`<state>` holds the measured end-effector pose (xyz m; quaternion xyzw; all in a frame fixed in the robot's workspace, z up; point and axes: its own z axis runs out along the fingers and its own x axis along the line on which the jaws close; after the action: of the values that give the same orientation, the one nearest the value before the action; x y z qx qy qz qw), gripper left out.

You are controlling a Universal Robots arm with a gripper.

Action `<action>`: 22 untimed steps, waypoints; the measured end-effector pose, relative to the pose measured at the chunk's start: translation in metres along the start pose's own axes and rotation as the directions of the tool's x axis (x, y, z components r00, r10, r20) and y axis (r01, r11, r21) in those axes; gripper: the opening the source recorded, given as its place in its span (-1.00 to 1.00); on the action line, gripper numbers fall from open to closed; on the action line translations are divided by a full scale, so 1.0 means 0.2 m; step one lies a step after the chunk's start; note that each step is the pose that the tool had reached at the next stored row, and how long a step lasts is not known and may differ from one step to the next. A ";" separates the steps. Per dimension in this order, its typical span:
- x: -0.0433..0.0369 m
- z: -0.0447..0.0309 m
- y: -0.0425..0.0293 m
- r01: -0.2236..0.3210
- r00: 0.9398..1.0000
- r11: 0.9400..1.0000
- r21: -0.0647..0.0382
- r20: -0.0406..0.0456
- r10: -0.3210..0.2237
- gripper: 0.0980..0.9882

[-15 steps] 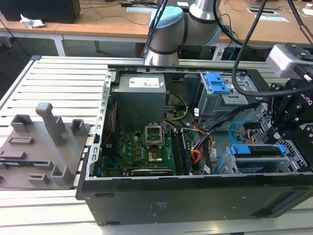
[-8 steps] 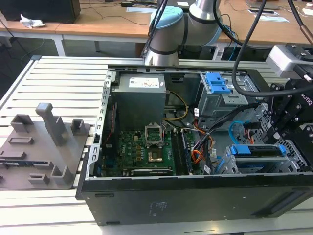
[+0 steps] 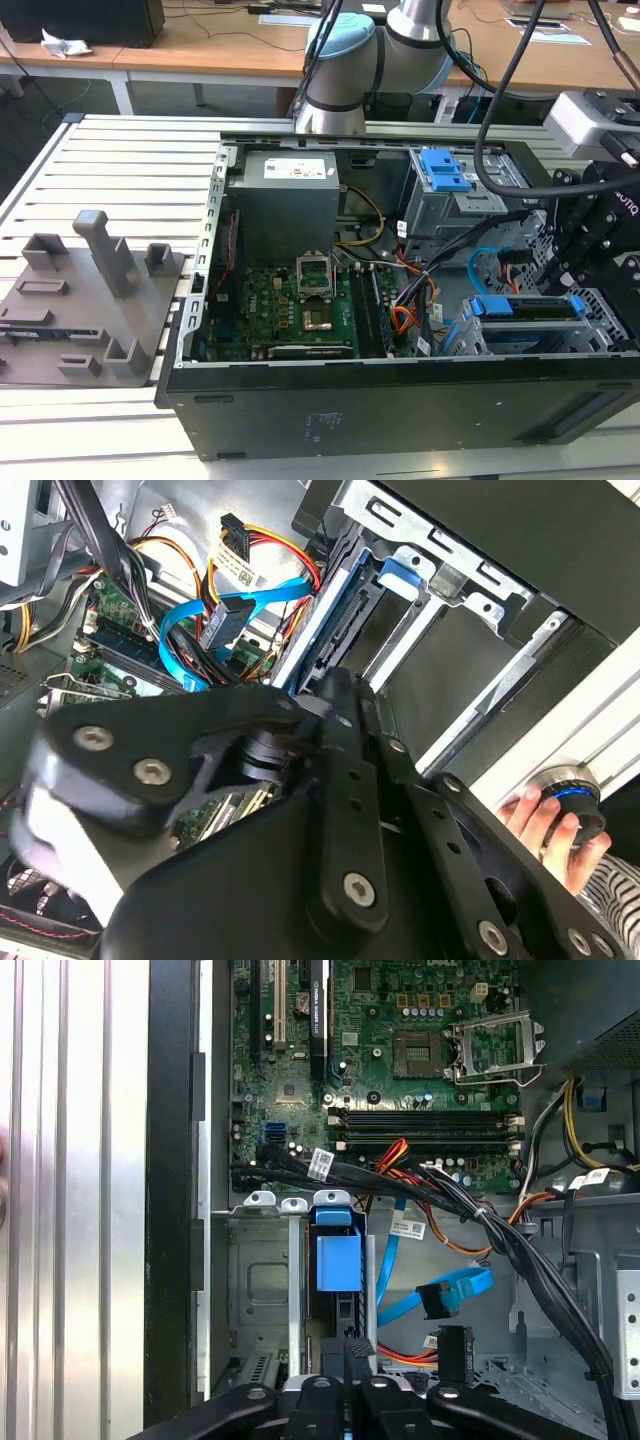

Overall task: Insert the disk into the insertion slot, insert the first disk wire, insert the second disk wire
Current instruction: 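Insert the first disk wire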

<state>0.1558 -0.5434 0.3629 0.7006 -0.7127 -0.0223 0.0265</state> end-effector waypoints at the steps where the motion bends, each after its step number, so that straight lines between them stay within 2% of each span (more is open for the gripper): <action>1: 0.000 0.000 0.000 0.000 1.000 1.000 0.000 0.000 0.000 -0.69; 3: 0.000 0.000 0.000 0.000 1.000 1.000 0.000 0.000 0.000 -0.41; 8: -0.002 -0.002 -0.031 0.000 1.000 1.000 0.000 0.000 0.000 -0.41; 9: -0.006 -0.015 -0.031 0.000 1.000 1.000 0.000 -0.002 0.000 -0.41; 10: -0.016 -0.046 -0.029 0.000 1.000 1.000 0.000 -0.003 0.000 -0.41; 15: -0.077 -0.048 -0.028 0.000 1.000 1.000 0.000 -0.005 0.000 -0.41; 17: -0.113 -0.049 -0.027 0.000 1.000 1.000 0.000 -0.006 0.000 -0.41; 22: -0.161 -0.049 -0.026 -0.001 1.000 1.000 0.000 -0.007 0.001 -0.41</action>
<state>0.1622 -0.5113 0.3721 0.7005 -0.7128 -0.0198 0.0290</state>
